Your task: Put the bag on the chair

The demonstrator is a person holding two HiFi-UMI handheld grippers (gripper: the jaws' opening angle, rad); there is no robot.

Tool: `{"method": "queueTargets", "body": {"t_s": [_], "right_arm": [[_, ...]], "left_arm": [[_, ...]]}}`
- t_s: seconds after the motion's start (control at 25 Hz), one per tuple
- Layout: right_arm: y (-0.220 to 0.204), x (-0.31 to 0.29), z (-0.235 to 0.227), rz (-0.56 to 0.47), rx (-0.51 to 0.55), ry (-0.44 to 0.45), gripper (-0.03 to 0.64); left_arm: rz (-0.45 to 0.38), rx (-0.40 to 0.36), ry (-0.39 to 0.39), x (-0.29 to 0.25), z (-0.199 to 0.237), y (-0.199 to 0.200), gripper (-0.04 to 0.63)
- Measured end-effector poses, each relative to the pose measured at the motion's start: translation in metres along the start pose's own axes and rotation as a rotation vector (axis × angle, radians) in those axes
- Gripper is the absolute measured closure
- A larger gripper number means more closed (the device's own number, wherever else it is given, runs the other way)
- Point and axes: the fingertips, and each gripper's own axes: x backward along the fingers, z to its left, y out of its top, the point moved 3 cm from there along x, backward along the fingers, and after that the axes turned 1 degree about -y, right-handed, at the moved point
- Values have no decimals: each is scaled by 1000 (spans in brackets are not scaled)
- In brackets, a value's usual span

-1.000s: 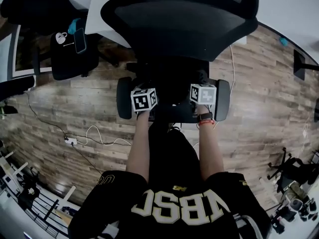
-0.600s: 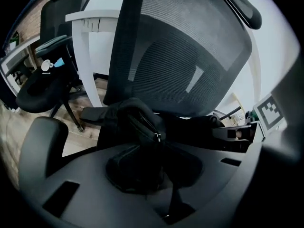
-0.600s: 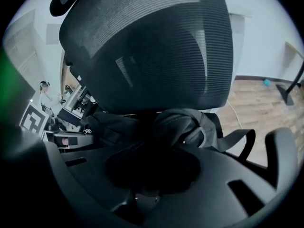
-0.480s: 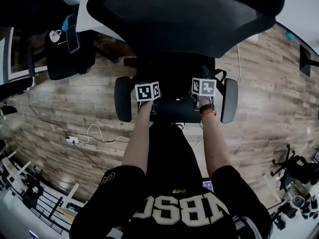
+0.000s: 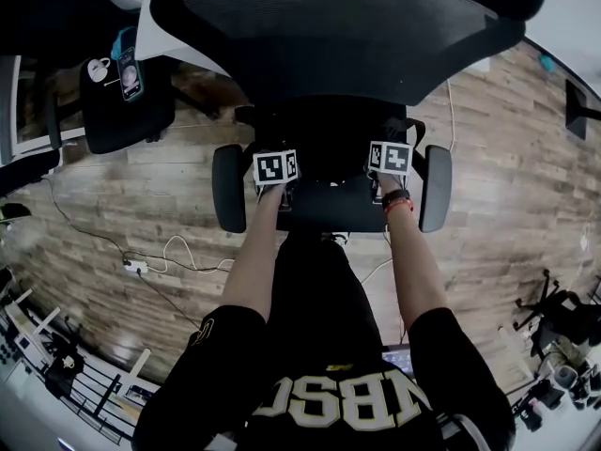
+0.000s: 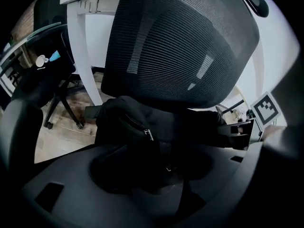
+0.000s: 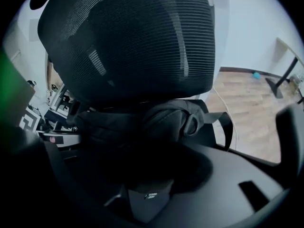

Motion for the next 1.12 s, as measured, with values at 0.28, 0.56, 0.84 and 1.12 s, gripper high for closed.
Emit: {"method": "queueTargets", "body": {"t_s": [0.28,0.56,0.84,1.12], "right_arm": [[-6,17,-1,-40,10,-4,268],[-3,68,22,-143,-7,35,259],[30,145,57,-319,70,68,259],[66,229,77,-528,166,70,261]], "left_arm": [[-54,57,-25,21,-8,3,272],[-150,7,-28,65,-30,15,272],[-388,-90,-37,147,-71,62,273],[-552,-204,-46,226,-116,100,274]]}}
